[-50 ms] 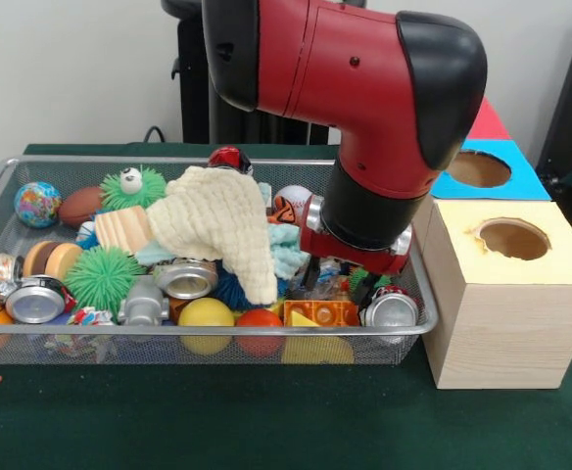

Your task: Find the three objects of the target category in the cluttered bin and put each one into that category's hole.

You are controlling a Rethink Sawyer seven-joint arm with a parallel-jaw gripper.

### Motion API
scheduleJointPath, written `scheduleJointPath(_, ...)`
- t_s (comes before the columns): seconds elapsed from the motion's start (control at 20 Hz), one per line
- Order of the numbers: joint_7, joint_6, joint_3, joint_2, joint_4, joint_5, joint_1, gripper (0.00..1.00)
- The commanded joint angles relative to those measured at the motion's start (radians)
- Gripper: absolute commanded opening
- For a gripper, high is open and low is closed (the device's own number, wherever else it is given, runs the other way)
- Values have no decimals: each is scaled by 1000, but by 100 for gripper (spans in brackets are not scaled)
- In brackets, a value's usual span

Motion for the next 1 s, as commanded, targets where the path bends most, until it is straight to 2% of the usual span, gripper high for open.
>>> scheduleJointPath(0.05,-19,128,76,30,86,-51,-10,100)
scheduleJointPath(0.65,-36,302,53,50,21,-88,4,100)
scheduleJointPath(0.85,-27,307,47,50,13,-103,6,100)
scheduleJointPath(1.0,-10,271,55,50,16,-111,3,100)
